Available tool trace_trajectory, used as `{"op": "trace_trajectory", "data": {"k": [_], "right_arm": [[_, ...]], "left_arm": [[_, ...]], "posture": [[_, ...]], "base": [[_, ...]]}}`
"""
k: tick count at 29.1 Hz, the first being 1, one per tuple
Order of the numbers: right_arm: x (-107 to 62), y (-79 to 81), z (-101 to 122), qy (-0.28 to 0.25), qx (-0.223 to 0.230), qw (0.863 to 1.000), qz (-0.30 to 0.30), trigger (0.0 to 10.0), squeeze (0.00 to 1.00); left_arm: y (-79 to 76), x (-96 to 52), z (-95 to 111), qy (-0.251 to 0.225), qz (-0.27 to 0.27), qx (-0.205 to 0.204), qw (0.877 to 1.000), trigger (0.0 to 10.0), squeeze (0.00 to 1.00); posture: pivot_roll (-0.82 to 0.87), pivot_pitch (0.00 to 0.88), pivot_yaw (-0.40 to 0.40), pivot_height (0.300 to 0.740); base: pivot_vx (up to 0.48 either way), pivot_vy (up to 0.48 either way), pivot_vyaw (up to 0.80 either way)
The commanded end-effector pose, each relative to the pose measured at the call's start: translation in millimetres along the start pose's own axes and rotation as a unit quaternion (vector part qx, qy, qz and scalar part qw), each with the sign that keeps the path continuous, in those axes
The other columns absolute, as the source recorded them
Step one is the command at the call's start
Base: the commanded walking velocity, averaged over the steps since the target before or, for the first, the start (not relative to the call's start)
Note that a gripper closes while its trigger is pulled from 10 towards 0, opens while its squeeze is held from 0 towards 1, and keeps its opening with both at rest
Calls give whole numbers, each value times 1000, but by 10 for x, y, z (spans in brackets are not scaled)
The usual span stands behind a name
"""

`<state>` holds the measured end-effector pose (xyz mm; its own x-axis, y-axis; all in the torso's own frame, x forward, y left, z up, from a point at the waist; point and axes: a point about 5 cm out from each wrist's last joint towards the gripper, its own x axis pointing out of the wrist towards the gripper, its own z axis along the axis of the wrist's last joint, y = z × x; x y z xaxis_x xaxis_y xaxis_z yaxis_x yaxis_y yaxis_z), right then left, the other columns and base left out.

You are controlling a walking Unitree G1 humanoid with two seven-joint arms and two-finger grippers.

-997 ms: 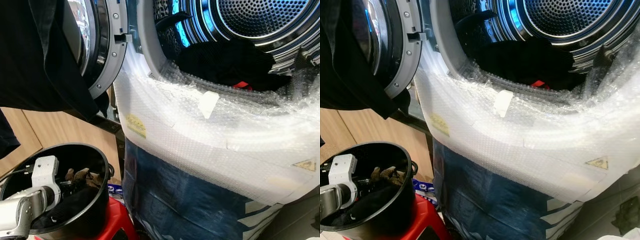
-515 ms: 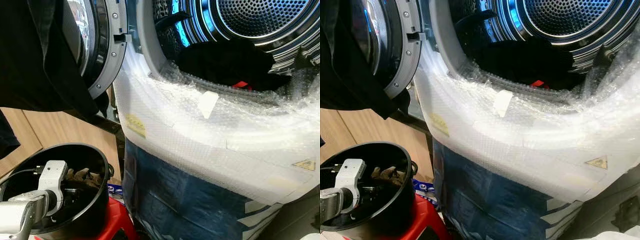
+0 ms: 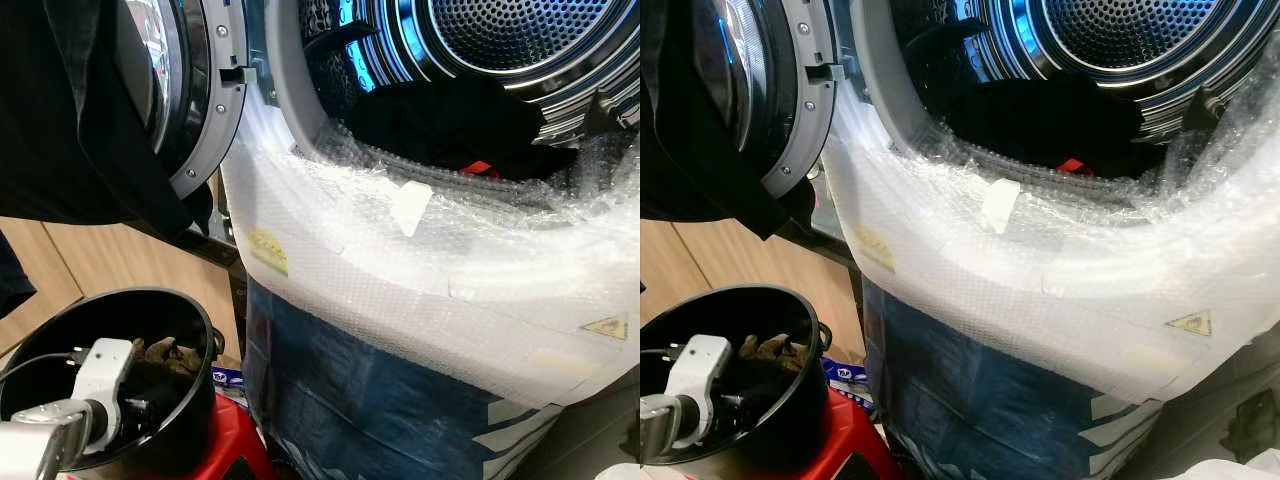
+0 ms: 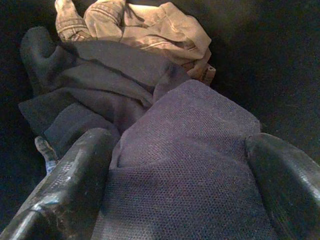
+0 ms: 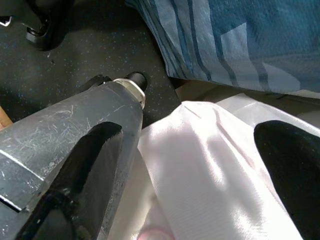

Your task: Clothes washing

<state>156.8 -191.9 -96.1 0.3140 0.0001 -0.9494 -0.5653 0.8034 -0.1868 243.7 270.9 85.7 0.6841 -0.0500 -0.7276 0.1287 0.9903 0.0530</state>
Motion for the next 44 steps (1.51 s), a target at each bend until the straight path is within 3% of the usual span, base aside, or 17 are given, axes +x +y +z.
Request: {"op": "trace_trajectory", "data": {"k": [1, 17, 20, 22, 25, 28, 29, 30, 31, 44], "right_arm": [[0, 4, -15, 3, -1, 1000, 1, 10000, 0], [8, 67, -19, 6, -19, 1000, 8, 10000, 0], [8, 64, -16, 5, -20, 1000, 8, 10000, 0], [7, 56, -10, 5, -20, 1000, 7, 10000, 0], [5, 38, 0, 4, -18, 1000, 5, 10000, 0], [4, 29, 8, 4, -18, 1000, 5, 10000, 0], [4, 28, 9, 4, -18, 1000, 4, 10000, 0], [4, 27, 9, 4, -18, 1000, 4, 10000, 0], [3, 22, 9, 3, -18, 1000, 4, 10000, 0], [0, -6, 71, -1, -23, 1000, 6, 10000, 0]], "left_arm": [[-20, 25, -70, 17, -1, 16, 1000, 10000, 0], [-68, 58, -120, 21, -7, 11, 1000, 10000, 0], [-127, 82, -173, 23, -32, -69, 997, 10000, 0], [-183, 91, -172, 21, -51, -102, 993, 10000, 0], [-199, 92, -176, 24, -58, -118, 991, 10000, 0], [-173, 82, -188, 31, -57, -99, 993, 10000, 0], [-166, 78, -191, 31, -55, -101, 993, 9686, 0], [-160, 75, -189, 31, -55, -101, 993, 3843, 0], [-145, 66, -187, 30, -55, -105, 993, 0, 0], [-134, 63, -196, 32, -53, -93, 994, 0, 0]], "posture": [[103, 49, -13, 740], [110, 53, -10, 740], [108, 54, -9, 740], [106, 55, -8, 740], [107, 60, -9, 740], [106, 59, -8, 740], [106, 59, -8, 740], [106, 59, -8, 740], [108, 62, -8, 740], [104, 59, -13, 740]], "base": [[0, 0, 0], [0, 0, 0], [0, 0, 0], [0, 0, 0], [0, 0, 0], [0, 0, 0], [0, 0, 0], [0, 0, 0], [0, 0, 0], [0, 0, 0]]}}
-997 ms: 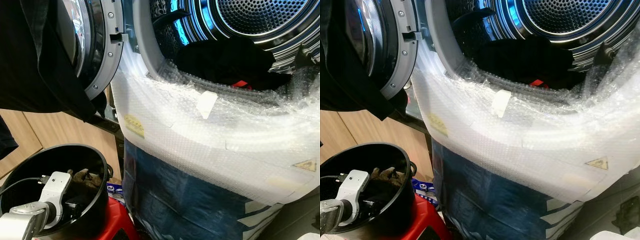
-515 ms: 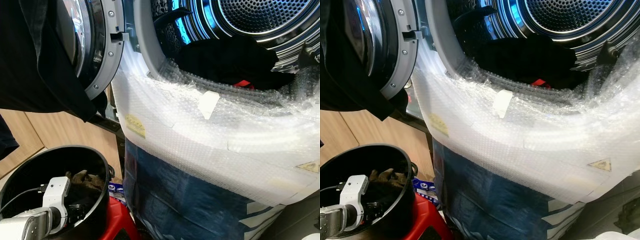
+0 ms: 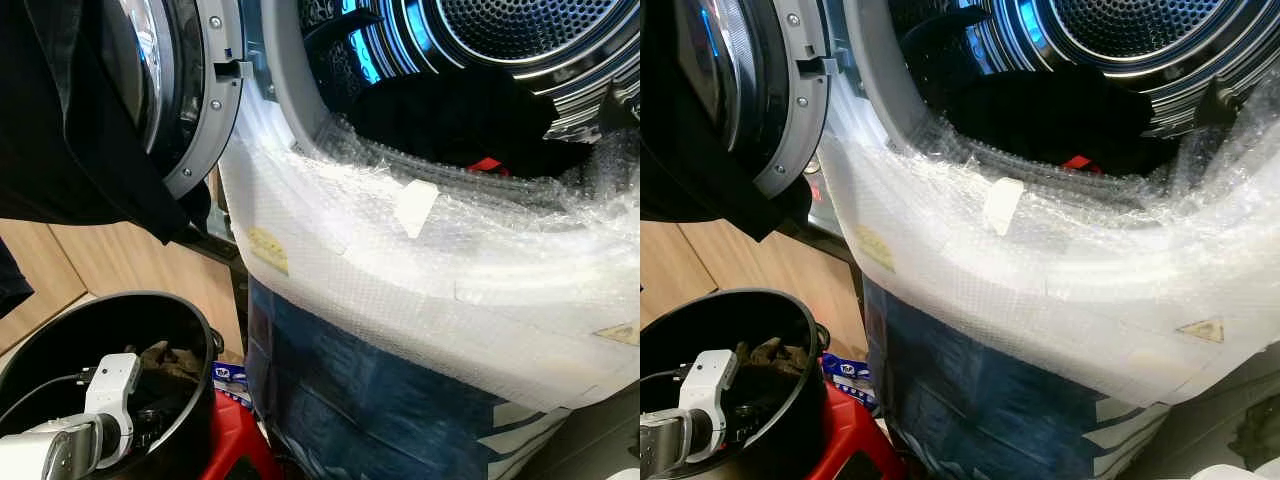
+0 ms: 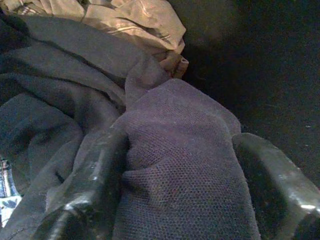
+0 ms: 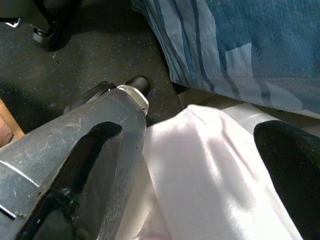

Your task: Clothes washing

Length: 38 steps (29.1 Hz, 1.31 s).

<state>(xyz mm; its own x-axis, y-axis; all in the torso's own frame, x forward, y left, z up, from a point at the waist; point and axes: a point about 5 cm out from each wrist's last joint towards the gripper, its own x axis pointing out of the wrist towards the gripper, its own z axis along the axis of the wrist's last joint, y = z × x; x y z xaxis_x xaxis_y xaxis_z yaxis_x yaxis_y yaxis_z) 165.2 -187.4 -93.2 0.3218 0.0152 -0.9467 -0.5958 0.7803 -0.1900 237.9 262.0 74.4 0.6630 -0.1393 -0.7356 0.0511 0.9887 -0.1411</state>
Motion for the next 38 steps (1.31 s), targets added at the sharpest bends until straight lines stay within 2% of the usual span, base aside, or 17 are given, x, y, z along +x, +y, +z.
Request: {"op": "trace_trajectory", "data": {"k": [1, 14, 25, 27, 28, 30, 33, 38], "right_arm": [[0, 9, -29, 7, -4, 1000, 3, 10000, 0], [5, 67, -101, 18, -22, 1000, 14, 10000, 0], [6, 76, -87, 17, -35, 999, 18, 10000, 0], [6, 73, -76, 16, -39, 999, 18, 10000, 0], [6, 73, -76, 16, -39, 999, 18, 10000, 0], [7, 77, -66, 15, -45, 999, 19, 10000, 0], [8, 81, -59, 15, -46, 999, 20, 10000, 0], [11, 102, -25, 12, -50, 998, 23, 10000, 0]], "left_arm": [[-16, 21, -93, 24, -7, 1, 1000, 0, 0], [-42, 3, -85, 14, -14, 13, 1000, 0, 0], [-75, -37, -108, 13, -26, 39, 999, 0, 0], [-120, -127, -28, -3, -42, 90, 995, 0, 0], [-120, -127, -28, -3, -42, 90, 995, 0, 0], [-231, -256, 51, -19, -82, 134, 987, 0, 0], [-254, -320, 104, -31, -98, 146, 984, 0, 0], [-305, -561, 325, -72, -140, 166, 974, 0, 0]], "posture": [[105, 58, -14, 740], [126, 24, -29, 740], [132, 0, -32, 740], [142, 0, -35, 740], [142, 0, -35, 740], [154, 0, -36, 740], [154, 0, -36, 740], [174, 0, -42, 740]], "base": [[0, 0, 0], [0, 0, 0], [0, 0, 0], [0, 0, 0], [0, 0, 0], [0, 0, 0], [0, 0, 0], [0, 0, 0]]}}
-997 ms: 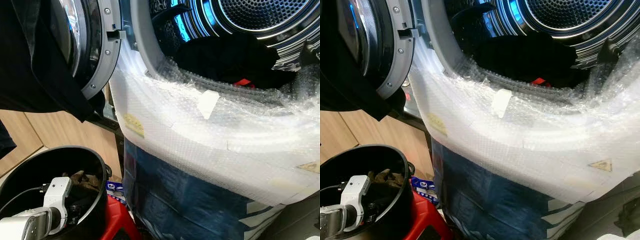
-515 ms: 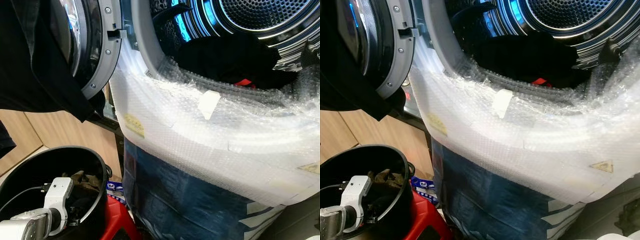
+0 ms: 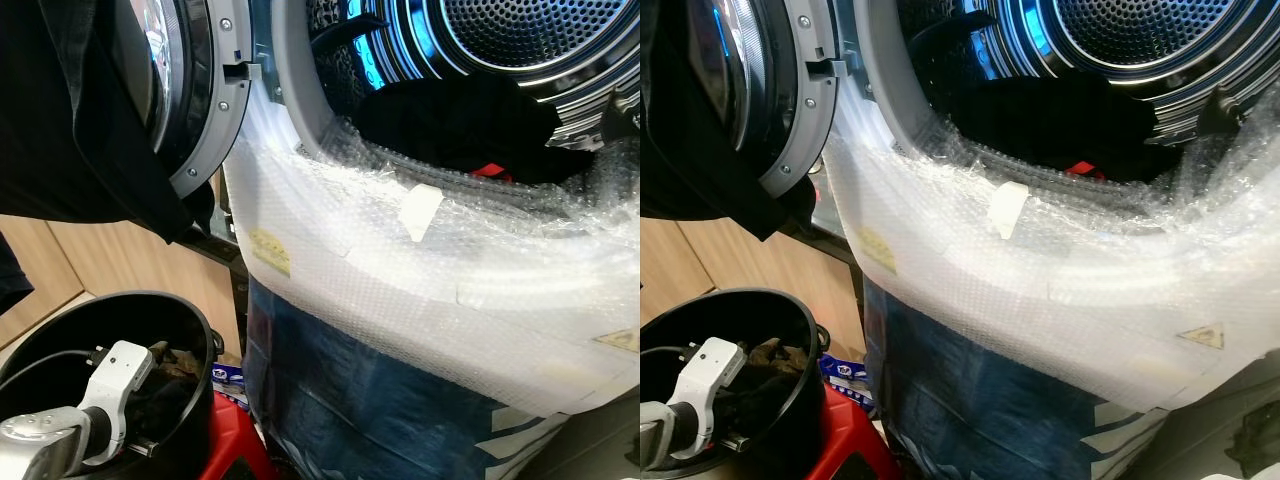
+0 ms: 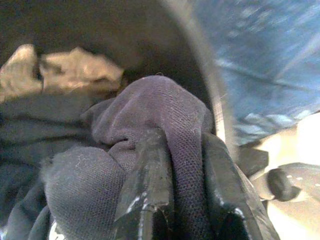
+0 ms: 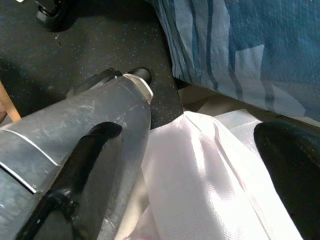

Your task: Clothes washing

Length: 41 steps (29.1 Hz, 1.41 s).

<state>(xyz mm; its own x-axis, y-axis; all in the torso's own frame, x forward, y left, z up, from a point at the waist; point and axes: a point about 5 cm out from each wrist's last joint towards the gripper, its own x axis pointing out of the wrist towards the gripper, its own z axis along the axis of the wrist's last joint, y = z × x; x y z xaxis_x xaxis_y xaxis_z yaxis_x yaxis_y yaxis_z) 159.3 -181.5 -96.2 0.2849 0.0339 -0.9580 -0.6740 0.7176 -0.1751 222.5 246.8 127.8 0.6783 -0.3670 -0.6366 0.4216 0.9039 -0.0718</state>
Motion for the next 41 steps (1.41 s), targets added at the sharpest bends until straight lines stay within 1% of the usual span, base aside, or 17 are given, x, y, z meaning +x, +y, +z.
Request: {"op": "trace_trajectory", "data": {"k": [1, 3, 6, 9, 11, 12, 14, 15, 18, 19, 20, 21, 25, 29, 33, 37, 41], "right_arm": [[4, 22, 6, 2, -5, 1000, 5, 10000, 0], [4, 24, 16, 1, -5, 1000, 5, 10000, 0], [2, -1, 46, -6, 4, 1000, -7, 10000, 0], [2, 2, 52, -6, 3, 1000, -3, 10000, 0], [0, -15, 59, -7, 4, 1000, -9, 10000, 0], [0, -16, 60, -7, 3, 1000, -9, 10000, 0], [-1, -25, 61, -7, 5, 1000, -11, 10000, 0], [-1, -25, 71, -8, 6, 1000, -11, 10000, 0], [1, -15, 93, -11, 12, 1000, -9, 10000, 0], [1, -15, 93, -11, 12, 1000, -9, 10000, 0], [2, -12, 107, -14, 17, 1000, -10, 10000, 0], [2, -13, 113, -15, 19, 1000, -10, 10000, 0], [2, -10, 124, -15, 23, 1000, -11, 10000, 0], [1, -18, 76, -11, 31, 999, -15, 10000, 0], [0, -26, 44, -11, 42, 999, -20, 10000, 0], [3, -1, -26, -4, 49, 999, -19, 10000, 0], [10, 55, -65, 1, 47, 999, -13, 10000, 0]], "left_arm": [[-64, -148, 276, -51, -38, 25, 998, 0, 0], [-68, -203, 377, -68, -42, 32, 996, 0, 0], [-35, -352, 602, -90, -35, 84, 992, 0, 0], [-70, -396, 752, -118, -47, 91, 988, 0, 0], [-240, -404, 1047, -175, -92, 98, 975, 0, 0], [-264, -404, 1075, -180, -99, 100, 974, 0, 0], [-419, -350, 1199, -200, -138, 112, 964, 0, 0], [-610, -227, 1293, -210, -183, 122, 953, 0, 0], [-878, -62, 1370, -211, -249, 133, 936, 0, 0], [-878, -62, 1370, -211, -249, 133, 936, 0, 0], [-1041, 11, 1443, -218, -283, 141, 923, 0, 0], [-1110, 37, 1492, -224, -297, 143, 917, 0, 0], [-1212, 96, 1593, -235, -312, 151, 908, 0, 0], [-1431, 232, 1671, -235, -349, 173, 891, 0, 0], [-1560, 309, 1596, -223, -373, 166, 885, 0, 0], [-1609, 393, 1579, -221, -374, 150, 888, 0, 0], [-1702, 457, 1564, -221, -388, 141, 884, 0, 0]], "posture": [[181, 0, -43, 740], [181, 0, -43, 740], [180, 7, -41, 740], [178, 10, -42, 740], [185, 15, -46, 740], [185, 15, -46, 740], [182, 15, -45, 740], [173, 9, -46, 740], [159, 8, -41, 740], [159, 8, -41, 740], [144, 2, -38, 740], [138, 4, -36, 740], [123, 2, -31, 740], [103, 3, -20, 740], [82, 8, -13, 740], [85, 13, -12, 740], [89, 15, -13, 740]], "base": [[0, 0, 0], [0, 0, 0], [0, 0, 0], [0, 0, 0], [0, 0, 0], [0, 0, 0], [0, 0, 0], [0, 0, 0], [0, 0, 0], [0, 0, 0], [0, 0, 0], [0, 0, 0], [0, 0, 0], [0, 0, 0], [0, 0, 0], [0, 0, 0], [0, 0, 0]]}}
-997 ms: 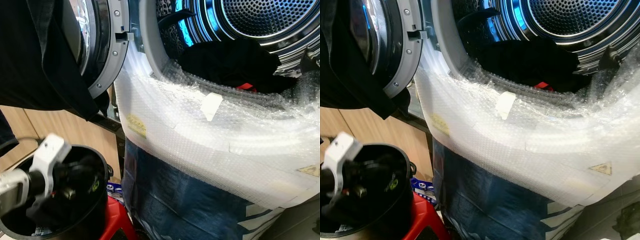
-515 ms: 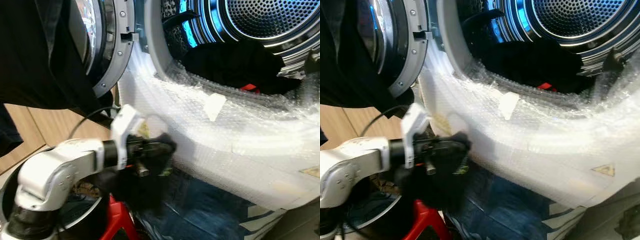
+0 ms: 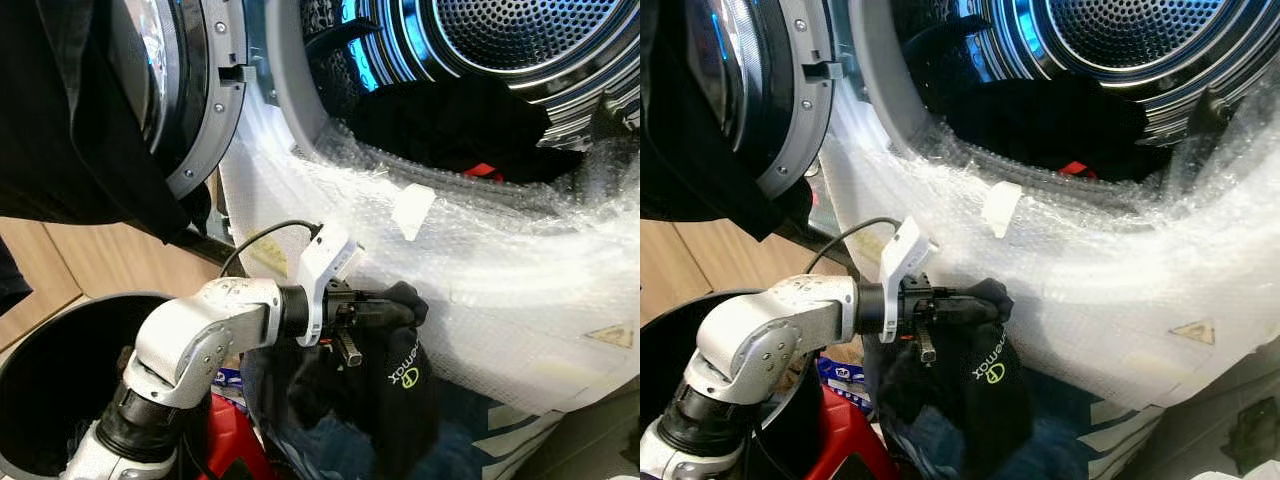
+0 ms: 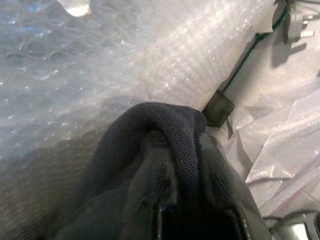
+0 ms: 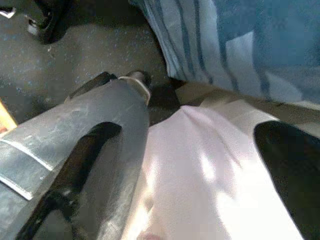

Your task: Clothes washing

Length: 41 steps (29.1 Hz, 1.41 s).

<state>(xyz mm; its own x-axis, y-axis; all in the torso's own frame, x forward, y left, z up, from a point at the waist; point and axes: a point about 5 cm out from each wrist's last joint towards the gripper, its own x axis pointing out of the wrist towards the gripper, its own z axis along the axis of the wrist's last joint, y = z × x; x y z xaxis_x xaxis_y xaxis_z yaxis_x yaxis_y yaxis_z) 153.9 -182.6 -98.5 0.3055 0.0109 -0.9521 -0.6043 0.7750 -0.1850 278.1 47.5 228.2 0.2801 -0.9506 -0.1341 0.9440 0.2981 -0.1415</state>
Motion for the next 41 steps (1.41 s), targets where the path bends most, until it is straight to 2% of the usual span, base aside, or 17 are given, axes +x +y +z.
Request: {"op": "trace_trajectory", "data": {"k": [1, 5, 8, 10, 11, 15, 16, 20, 23, 24, 25, 27, 32, 34, 35, 36, 41], "right_arm": [[3, 31, -17, 1, 6, 1000, 3, 10000, 0], [4, 29, 0, -5, 14, 1000, 1, 10000, 0], [-2, -12, 28, -18, 14, 1000, -5, 10000, 0], [-7, -34, 42, -30, 13, 999, -1, 10000, 0], [-7, -34, 42, -30, 13, 999, -1, 10000, 0], [-28, 17, 54, -65, -28, 995, 73, 10000, 0], [-45, 28, 50, -78, -37, 990, 109, 10000, 0], [-73, 15, 62, -101, -48, 984, 140, 10000, 0], [-118, -91, 157, -145, -6, 978, 153, 10000, 0], [-118, -91, 157, -145, -6, 978, 153, 10000, 0], [-160, -133, 243, -183, 0, 968, 171, 10000, 1000], [-232, -209, 386, -234, 4, 954, 189, 10000, 1000], [-333, -313, 628, -295, 15, 935, 198, 10000, 1000], [-422, -308, 727, -329, 10, 914, 236, 10000, 1000], [-489, -304, 770, -351, 8, 899, 262, 10000, 1000], [-489, -304, 770, -351, 8, 899, 262, 10000, 1000], [-655, -254, 793, -374, -21, 869, 323, 10000, 1000]], "left_arm": [[-60, 67, -34, -3, -16, 1, 1000, 0, 0], [-37, 19, -179, 21, -8, -6, 1000, 0, 0], [91, -134, -392, 56, 34, -24, 998, 0, 0], [125, -239, -537, 83, 47, -28, 995, 0, 0], [125, -239, -537, 83, 47, -28, 995, 0, 0], [170, -400, -780, 136, 72, -31, 988, 0, 0], [212, -450, -890, 175, 91, -18, 980, 0, 0], [240, -506, -1018, 207, 103, -10, 973, 0, 0], [260, -525, -1137, 225, 119, -5, 967, 0, 0], [260, -525, -1137, 225, 119, -5, 967, 0, 0], [235, -511, -1160, 223, 111, -9, 968, 0, 0], [199, -491, -1175, 223, 94, -6, 970, 0, 0], [184, -460, -1163, 219, 84, -1, 972, 0, 0], [134, -446, -1175, 219, 70, -3, 973, 0, 0], [95, -439, -1182, 216, 60, -7, 975, 0, 0], [95, -439, -1182, 216, 60, -7, 975, 0, 0], [89, -442, -1228, 230, 52, 6, 972, 0, 0]], "posture": [[82, 13, -10, 740], [75, 18, -4, 740], [82, 18, -3, 740], [89, 22, -3, 740], [89, 22, -3, 740], [86, 29, -5, 740], [82, 31, -5, 740], [69, 33, -7, 740], [64, 36, -11, 740], [64, 36, -11, 740], [55, 35, -11, 740], [46, 37, -9, 740], [47, 39, -7, 740], [35, 29, 4, 740], [29, 28, 5, 740], [29, 28, 5, 740], [35, 9, 0, 740]], "base": [[0, 0, 0], [0, 0, 0], [0, 0, 0], [0, 0, 0], [0, 0, 0], [0, 0, 0], [0, 0, 0], [0, 0, 0], [0, 0, 0], [0, 0, 0], [0, 0, 0], [0, 0, 0], [0, 0, 0], [0, 0, 0], [0, 0, 0], [0, 0, 0], [0, 0, 0]]}}
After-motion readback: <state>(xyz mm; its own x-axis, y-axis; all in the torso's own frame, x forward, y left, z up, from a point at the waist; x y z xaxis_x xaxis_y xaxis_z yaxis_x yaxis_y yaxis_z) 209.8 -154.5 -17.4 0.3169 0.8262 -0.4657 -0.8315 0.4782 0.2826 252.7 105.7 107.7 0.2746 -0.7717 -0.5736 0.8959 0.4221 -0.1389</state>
